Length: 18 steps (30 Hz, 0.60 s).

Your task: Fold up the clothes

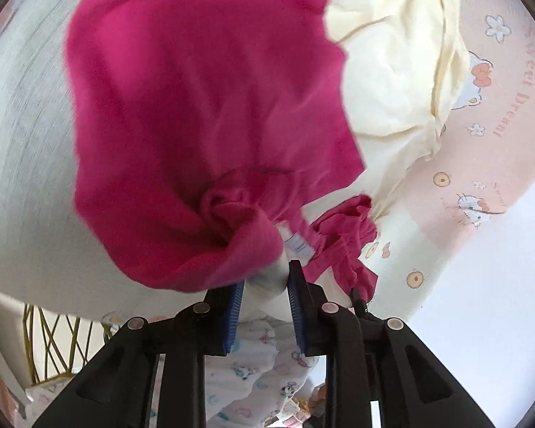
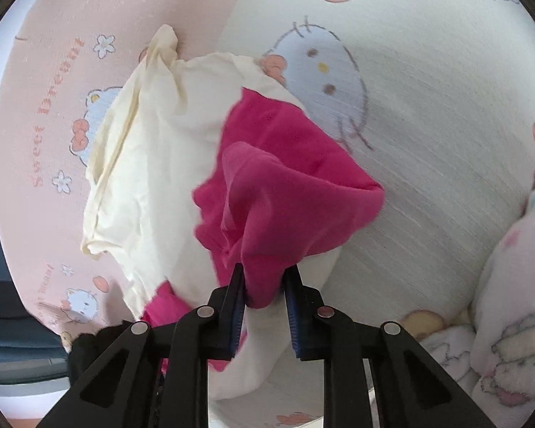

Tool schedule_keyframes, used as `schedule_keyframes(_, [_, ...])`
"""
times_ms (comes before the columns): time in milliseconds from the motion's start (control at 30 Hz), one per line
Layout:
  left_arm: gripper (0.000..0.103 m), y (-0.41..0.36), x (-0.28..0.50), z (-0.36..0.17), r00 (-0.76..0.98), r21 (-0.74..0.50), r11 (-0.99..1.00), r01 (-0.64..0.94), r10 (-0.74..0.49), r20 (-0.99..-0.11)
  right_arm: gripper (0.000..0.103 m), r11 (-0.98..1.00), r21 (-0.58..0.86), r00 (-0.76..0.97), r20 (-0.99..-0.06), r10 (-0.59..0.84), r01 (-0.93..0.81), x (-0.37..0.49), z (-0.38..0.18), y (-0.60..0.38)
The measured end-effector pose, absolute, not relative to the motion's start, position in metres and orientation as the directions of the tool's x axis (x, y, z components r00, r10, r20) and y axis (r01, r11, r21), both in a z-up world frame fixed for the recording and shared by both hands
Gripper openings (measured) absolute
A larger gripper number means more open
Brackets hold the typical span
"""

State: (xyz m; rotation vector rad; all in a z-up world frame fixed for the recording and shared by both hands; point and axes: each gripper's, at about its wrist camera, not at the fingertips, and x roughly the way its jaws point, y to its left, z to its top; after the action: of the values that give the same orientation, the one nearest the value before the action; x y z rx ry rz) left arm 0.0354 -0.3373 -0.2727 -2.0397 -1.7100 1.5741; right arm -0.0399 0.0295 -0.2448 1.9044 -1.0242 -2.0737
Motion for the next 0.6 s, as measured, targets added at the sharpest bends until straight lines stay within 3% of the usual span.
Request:
schedule_keyframes(267, [0.021, -0.345, -0.006, -0.264, -0.159, -0.603, -0.421, 0.677, 0.717, -0.678, 0.020, -0.807, 0.476, -0.111, -0.876, -0.469, -0.350, -0.080, -0.241, 0.007])
schedule_keyframes(467, [0.021, -0.358, -0.030, -0.254, -0.216, -0.628, -0.405, 0.665, 0.700, -0.680, 0.023, -0.742, 0.438, -0.055, -0.876, -0.479, -0.507, -0.102, -0.255, 0.005])
schedule_keyframes(533, [0.022, -0.361, -0.035, -0.242, -0.235, -0.656, -0.455, 0.602, 0.685, -0.690, 0.026, -0.731, 0.451, -0.045, -0.864, -0.501, -0.512, -0.108, -0.257, 0.002])
schedule_keyframes(600, [0.023, -0.361, -0.040, -0.228, -0.218, -0.626, -0.563, 0.539, 0.625, -0.750, 0.049, -0.753, 0.461, -0.021, -0.858, -0.512, -0.470, -0.113, -0.257, -0.003])
